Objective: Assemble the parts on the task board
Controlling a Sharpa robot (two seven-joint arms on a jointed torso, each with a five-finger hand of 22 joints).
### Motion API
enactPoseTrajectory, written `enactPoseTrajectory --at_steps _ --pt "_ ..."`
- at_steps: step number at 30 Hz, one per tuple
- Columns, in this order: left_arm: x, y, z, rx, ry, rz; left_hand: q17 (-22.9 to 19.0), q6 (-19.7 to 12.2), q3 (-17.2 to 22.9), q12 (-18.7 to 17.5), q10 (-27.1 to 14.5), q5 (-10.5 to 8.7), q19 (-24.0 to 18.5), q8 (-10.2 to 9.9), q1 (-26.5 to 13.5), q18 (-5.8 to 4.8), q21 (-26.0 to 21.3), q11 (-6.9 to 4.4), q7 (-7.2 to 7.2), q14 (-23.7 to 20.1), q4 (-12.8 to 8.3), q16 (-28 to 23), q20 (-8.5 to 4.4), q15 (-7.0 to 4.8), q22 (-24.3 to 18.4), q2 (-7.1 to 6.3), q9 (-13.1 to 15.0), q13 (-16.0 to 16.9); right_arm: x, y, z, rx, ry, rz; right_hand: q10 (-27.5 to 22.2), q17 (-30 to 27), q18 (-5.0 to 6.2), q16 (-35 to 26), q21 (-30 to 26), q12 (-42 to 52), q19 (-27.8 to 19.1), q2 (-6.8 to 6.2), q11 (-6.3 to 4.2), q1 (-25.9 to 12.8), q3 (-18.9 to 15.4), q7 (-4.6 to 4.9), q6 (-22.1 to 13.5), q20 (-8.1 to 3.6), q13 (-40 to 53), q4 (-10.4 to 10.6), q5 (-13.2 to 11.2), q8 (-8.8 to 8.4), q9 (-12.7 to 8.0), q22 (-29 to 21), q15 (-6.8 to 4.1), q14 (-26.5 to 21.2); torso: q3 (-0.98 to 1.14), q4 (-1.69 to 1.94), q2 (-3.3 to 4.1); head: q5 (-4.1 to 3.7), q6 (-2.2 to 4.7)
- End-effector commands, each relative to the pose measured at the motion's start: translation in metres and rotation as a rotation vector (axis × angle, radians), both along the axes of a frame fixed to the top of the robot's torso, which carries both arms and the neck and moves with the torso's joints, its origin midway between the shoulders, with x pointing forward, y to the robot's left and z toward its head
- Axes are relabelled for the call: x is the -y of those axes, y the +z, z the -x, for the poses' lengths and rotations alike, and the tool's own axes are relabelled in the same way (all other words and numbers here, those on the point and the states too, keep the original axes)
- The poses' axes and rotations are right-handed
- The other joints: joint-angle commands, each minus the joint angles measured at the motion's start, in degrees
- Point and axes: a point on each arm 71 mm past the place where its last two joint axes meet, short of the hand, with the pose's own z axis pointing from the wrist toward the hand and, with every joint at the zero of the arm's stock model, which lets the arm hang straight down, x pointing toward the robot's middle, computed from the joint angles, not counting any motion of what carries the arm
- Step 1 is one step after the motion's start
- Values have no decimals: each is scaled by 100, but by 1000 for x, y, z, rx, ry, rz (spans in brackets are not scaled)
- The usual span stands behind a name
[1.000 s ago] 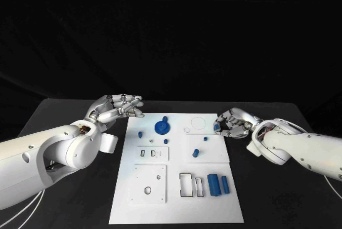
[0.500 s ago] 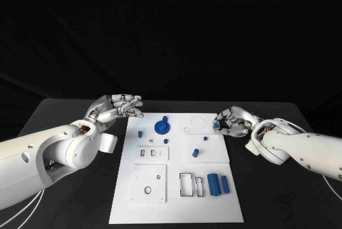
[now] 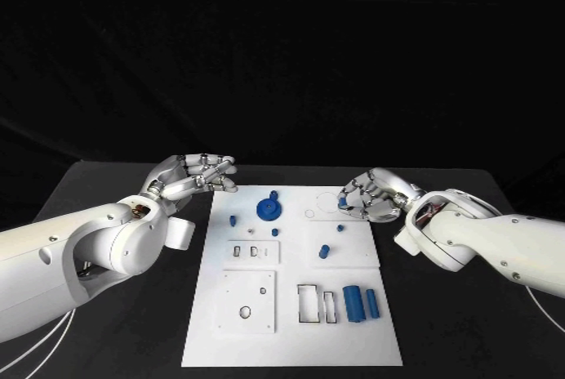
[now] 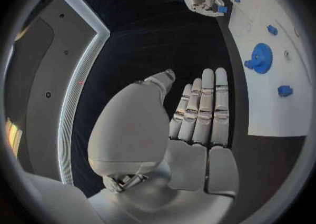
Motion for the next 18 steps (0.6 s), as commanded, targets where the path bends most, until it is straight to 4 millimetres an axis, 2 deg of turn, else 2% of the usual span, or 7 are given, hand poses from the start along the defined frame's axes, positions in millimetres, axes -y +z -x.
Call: enactPoseTrajectory --at_steps 1,10,11,18 --pt "2 0 0 2 -18 6 7 -38 2 -19 -48 -8 -37 -38 -7 55 29 -4 185 -41 -35 36 -16 2 6 42 6 5 -17 1 5 -15 -43 43 4 1081 -86 9 18 -7 55 19 -59 -68 28 -99 49 -4 461 13 31 170 158 400 -41 487 -5 -18 -34 35 -38" --pt "4 -2 -6 3 -16 5 7 -38 2 -19 -48 -8 -37 -38 -7 55 29 -4 185 -41 -35 36 -16 2 6 42 6 5 -88 -2 22 2 86 71 27 1088 -83 12 10 11 57 29 -75 -131 37 -119 54 -16 481 26 31 217 182 397 -55 489 -22 -19 -88 183 -163" --pt "4 -3 -7 3 -14 5 13 -39 -3 -17 -49 -10 -42 -38 -17 55 33 -3 186 -48 -30 45 -14 4 7 46 9 7 -96 -4 24 7 100 76 27 1088 -83 12 10 11 57 29 -75 -131 37 -119 54 -16 481 26 31 217 182 397 -55 489 -23 -19 -96 228 -178" --pt "4 -4 -12 4 -6 2 13 -39 -3 -17 -49 -10 -42 -38 -17 55 33 -3 186 -48 -30 45 -14 4 7 46 9 7 -129 -15 33 25 148 114 34 1093 -85 14 19 18 64 34 -81 -133 45 -125 53 -19 488 20 33 228 187 405 -59 491 -24 -20 -141 353 -235"
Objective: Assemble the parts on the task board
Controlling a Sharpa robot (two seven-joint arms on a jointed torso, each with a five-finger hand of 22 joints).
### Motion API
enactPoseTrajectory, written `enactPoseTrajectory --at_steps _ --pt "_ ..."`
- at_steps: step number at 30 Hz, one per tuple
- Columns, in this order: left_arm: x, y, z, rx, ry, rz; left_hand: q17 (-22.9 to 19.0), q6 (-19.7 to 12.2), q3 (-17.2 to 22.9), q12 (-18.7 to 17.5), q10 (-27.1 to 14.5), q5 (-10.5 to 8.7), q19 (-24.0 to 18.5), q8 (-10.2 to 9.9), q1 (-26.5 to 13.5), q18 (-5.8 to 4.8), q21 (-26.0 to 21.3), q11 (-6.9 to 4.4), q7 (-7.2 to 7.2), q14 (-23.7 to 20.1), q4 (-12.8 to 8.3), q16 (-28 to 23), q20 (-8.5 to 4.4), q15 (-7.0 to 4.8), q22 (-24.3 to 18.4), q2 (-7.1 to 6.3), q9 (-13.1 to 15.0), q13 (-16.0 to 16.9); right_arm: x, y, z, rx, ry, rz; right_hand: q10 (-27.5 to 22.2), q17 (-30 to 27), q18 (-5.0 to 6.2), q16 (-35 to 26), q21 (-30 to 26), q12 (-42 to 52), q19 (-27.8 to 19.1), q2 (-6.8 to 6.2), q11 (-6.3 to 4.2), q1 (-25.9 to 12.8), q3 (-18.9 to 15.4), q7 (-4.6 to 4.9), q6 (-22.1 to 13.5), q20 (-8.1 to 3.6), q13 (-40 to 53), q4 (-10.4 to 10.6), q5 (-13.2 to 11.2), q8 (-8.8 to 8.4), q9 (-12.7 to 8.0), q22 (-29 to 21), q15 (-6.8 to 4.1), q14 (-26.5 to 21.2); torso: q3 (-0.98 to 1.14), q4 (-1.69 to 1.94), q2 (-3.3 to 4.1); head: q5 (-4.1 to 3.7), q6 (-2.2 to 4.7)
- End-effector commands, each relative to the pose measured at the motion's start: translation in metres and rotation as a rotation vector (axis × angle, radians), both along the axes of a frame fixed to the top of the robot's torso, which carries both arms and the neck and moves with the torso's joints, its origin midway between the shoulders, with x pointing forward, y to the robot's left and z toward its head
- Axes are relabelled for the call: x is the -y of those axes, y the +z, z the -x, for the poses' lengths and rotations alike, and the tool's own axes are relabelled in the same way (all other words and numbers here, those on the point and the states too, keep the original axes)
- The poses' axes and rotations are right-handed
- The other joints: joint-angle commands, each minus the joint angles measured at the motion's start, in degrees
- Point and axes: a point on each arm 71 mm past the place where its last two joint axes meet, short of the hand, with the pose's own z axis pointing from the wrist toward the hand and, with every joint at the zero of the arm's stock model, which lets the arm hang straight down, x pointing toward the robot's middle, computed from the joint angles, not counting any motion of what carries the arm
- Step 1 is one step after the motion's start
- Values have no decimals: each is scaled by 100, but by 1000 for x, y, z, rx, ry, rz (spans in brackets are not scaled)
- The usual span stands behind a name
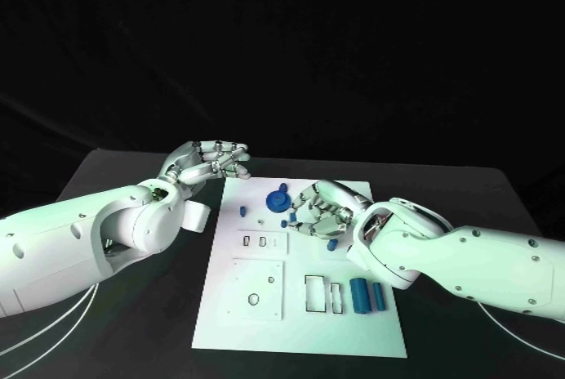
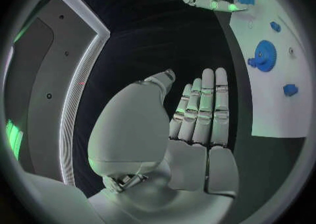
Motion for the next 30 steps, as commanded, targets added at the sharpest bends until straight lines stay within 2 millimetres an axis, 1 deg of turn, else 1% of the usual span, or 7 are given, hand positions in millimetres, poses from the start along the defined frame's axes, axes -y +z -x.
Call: enactPoseTrajectory --at_steps 1,6,14,16,22,27,30 --pt "2 0 -1 6 -17 8 5 -39 -3 -17 -49 -10 -42 -38 -17 55 36 -3 186 -48 -30 17 -14 4 8 46 10 8 -9 -5 2 48 -16 66 -1 1100 -88 16 30 23 53 5 -43 -43 22 -117 64 -2 495 -7 17 232 193 415 -40 513 -9 -7 -38 77 -32" --pt "2 0 -3 5 -16 7 5 -39 -3 -17 -49 -10 -42 -38 -17 55 36 -3 186 -48 -30 17 -14 4 8 46 10 8 -23 -13 6 48 0 80 1 1101 -89 17 35 23 57 -2 -46 -52 21 -119 64 -5 495 -10 16 240 197 420 -43 514 -16 -10 -53 113 -58" --pt "5 -1 -4 3 -20 7 10 -38 -2 -15 -47 -9 -45 -38 -17 56 39 -4 186 -52 -31 24 -13 4 9 50 12 9 -43 -25 15 71 40 95 8 1095 -86 15 25 29 53 -11 -48 -67 21 -122 60 -9 501 -12 15 250 202 413 -47 513 -8 7 -37 132 -67" --pt "5 -1 -4 2 -20 7 13 -39 -5 -15 -48 -11 -47 -38 -23 56 41 -3 187 -54 -29 29 -12 5 9 50 13 10 -46 -27 16 75 47 99 8 1095 -88 15 30 27 58 -20 -51 -77 19 -123 58 -11 500 -14 14 257 205 418 -49 513 -12 4 -33 143 -75" --pt "4 -1 -4 1 -19 6 13 -39 -5 -15 -48 -11 -47 -38 -23 56 41 -3 187 -54 -29 29 -12 5 9 50 13 10 -51 -30 18 77 58 107 17 1108 -88 20 30 36 60 -40 -54 -100 16 -126 53 -16 510 -16 13 270 212 419 -53 516 -6 -10 -21 184 -107" --pt "4 -1 -3 0 -22 7 16 -39 -9 -14 -48 -12 -50 -38 -31 56 42 -2 187 -57 -24 33 -11 6 10 51 14 10 -51 -32 18 74 57 122 22 1108 -86 20 20 37 58 -70 -55 -143 9 -126 40 -21 513 -13 12 286 219 413 -56 517 -10 -1 -25 192 -154" --pt "4 -1 -3 -1 -22 7 16 -39 -9 -14 -48 -12 -50 -38 -31 56 42 -2 187 -57 -24 33 -11 6 10 51 14 10 -50 -33 18 76 52 130 21 1099 -84 17 12 34 54 -82 -55 -159 7 -127 35 -23 512 -11 12 291 221 407 -57 515 -13 3 -28 191 -163"
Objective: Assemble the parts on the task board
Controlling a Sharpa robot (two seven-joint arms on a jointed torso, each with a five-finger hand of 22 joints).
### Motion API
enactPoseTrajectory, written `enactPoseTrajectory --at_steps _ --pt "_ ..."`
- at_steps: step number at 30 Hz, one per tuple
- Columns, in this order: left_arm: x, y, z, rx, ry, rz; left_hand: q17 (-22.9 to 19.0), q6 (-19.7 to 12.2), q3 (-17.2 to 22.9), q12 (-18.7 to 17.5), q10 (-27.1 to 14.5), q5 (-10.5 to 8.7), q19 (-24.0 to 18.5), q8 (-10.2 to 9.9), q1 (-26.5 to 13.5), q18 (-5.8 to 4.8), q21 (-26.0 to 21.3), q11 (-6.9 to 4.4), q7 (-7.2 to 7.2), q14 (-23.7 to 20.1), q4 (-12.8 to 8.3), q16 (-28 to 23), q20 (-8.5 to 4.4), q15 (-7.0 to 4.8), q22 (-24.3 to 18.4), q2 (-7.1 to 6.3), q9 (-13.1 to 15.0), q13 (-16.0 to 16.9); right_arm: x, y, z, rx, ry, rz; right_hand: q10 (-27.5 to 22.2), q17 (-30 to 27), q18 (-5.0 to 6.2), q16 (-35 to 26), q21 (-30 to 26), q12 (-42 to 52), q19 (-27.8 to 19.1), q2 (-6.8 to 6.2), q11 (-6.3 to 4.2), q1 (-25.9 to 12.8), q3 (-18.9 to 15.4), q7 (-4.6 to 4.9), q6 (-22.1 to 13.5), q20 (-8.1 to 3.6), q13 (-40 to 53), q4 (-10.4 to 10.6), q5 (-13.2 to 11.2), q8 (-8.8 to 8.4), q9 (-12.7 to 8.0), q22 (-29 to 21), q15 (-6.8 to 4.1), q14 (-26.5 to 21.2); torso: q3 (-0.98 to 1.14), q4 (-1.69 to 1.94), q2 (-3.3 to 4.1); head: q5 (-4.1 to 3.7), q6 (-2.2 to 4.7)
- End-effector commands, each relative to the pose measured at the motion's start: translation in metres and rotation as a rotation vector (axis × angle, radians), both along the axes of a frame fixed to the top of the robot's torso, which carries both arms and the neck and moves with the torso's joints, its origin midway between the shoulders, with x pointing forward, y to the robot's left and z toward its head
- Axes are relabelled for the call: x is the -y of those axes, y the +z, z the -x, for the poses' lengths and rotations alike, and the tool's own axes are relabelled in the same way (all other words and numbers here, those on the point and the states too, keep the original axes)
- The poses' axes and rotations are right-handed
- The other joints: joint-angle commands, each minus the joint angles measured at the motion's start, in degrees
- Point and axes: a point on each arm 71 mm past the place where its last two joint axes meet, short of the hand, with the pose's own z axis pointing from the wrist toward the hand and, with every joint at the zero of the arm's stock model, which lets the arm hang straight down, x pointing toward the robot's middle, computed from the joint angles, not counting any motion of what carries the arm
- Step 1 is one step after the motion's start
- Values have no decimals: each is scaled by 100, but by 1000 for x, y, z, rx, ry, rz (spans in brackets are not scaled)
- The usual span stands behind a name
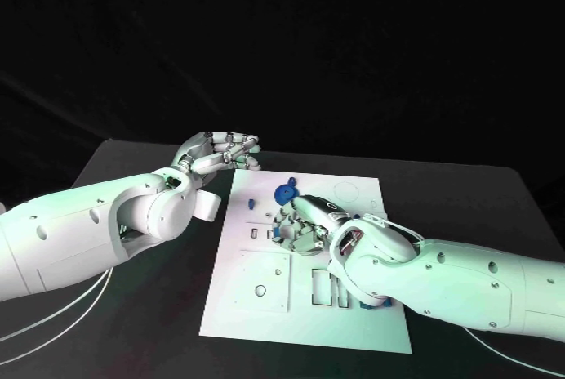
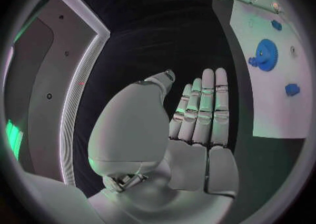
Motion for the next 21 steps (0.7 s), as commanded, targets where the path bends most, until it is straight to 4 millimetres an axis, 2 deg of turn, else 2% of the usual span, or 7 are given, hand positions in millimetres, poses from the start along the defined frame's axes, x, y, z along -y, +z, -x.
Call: enactPoseTrajectory --at_steps 1,6,21 --pt "2 1 1 1 -23 8 5 -39 -9 -14 -48 -12 -28 -38 -8 55 21 -2 187 -37 -24 33 11 -14 6 28 5 6 1 -1 0 21 -4 32 -1 1101 -85 17 16 31 37 -2 -35 -82 6 -95 61 -3 511 -10 17 184 219 414 -37 495 -5 5 -6 4 -18" --pt "2 1 1 -1 -22 7 8 -40 -12 -14 -49 -13 -31 -38 -14 56 23 -2 187 -40 -20 37 12 -14 6 29 6 6 1 -1 0 49 0 47 -5 1095 -85 15 14 24 37 -18 -35 -96 4 -95 52 -4 505 -11 17 188 221 413 -38 494 -7 8 -12 -14 -30" --pt "1 1 1 -3 -23 6 8 -40 -12 -14 -49 -13 -31 -38 -14 56 23 -2 187 -40 -20 37 12 -14 6 29 6 6 -2 -5 -2 62 0 69 -14 1101 -85 17 10 9 38 -68 -32 -137 -4 -90 30 -6 494 -12 17 199 224 414 -37 495 -5 5 -9 8 -48"
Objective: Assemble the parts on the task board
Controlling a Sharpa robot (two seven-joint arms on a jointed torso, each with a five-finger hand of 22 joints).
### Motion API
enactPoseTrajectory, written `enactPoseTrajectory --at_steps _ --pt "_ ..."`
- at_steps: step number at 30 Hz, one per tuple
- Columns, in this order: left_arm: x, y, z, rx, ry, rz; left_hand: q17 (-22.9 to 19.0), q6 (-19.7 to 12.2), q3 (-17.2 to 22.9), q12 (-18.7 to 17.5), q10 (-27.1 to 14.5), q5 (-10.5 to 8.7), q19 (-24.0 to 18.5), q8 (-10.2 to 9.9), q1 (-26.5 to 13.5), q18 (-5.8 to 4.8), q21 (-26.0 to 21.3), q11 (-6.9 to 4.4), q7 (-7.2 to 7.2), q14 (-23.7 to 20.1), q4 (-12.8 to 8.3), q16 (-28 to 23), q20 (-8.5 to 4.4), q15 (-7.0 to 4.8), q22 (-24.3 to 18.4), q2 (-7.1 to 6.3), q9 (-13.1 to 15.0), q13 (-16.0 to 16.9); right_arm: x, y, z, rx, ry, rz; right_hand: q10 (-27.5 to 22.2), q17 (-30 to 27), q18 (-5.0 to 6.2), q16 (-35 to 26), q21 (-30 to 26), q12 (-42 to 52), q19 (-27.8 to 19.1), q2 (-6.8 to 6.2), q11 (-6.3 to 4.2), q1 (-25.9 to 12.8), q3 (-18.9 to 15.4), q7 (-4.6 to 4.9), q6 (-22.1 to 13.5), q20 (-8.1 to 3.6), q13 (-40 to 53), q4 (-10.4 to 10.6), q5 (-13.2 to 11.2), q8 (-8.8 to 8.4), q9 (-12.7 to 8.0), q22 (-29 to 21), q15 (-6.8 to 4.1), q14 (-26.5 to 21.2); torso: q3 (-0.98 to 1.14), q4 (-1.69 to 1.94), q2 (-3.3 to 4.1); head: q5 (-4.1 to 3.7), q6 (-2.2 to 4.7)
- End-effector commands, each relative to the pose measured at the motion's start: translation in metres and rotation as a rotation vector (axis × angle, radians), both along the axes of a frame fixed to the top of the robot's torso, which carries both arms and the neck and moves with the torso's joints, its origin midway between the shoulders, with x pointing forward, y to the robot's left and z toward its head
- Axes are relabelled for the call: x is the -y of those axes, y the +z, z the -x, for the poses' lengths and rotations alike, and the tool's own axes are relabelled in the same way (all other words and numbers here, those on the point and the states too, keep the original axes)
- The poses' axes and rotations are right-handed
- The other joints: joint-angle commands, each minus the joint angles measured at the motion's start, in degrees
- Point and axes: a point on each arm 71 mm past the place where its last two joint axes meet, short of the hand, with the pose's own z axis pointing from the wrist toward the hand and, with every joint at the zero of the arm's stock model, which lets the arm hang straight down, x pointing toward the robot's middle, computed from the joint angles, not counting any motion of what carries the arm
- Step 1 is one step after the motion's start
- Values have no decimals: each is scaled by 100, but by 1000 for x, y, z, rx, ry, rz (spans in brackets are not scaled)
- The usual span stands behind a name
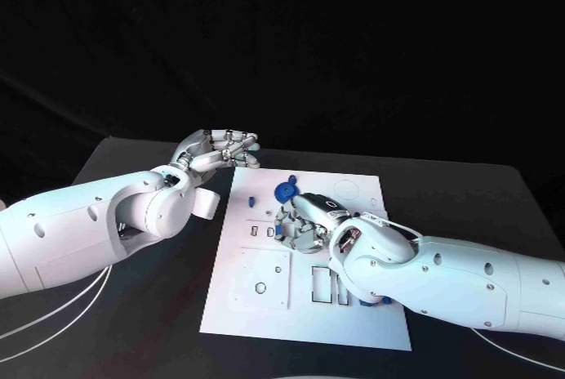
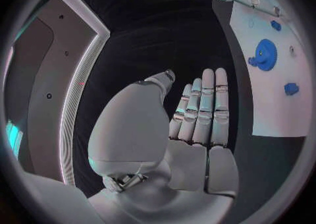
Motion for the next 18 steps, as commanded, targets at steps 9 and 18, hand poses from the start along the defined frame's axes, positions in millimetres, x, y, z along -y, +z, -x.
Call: enactPoseTrajectory --at_steps 9,18 --pt "2 1 1 1 -21 7 9 -40 -12 -14 -49 -13 -31 -38 -14 55 23 -2 187 -41 -20 37 12 -13 7 29 7 7 -3 -4 -1 12 5 22 -26 1092 -82 14 -5 -9 30 -21 -29 -46 -6 -76 26 -6 475 -9 29 46 222 399 -36 494 2 -3 4 38 -40" --pt "1 1 2 0 -22 7 9 -40 -12 -14 -49 -13 -31 -38 -14 55 23 -2 187 -41 -20 37 12 -13 7 29 7 7 -4 -6 -1 9 6 20 -47 1097 -80 15 -17 -37 25 -49 -18 -62 9 -58 -32 -3 454 -18 34 34 213 394 -29 495 3 1 7 49 -60"
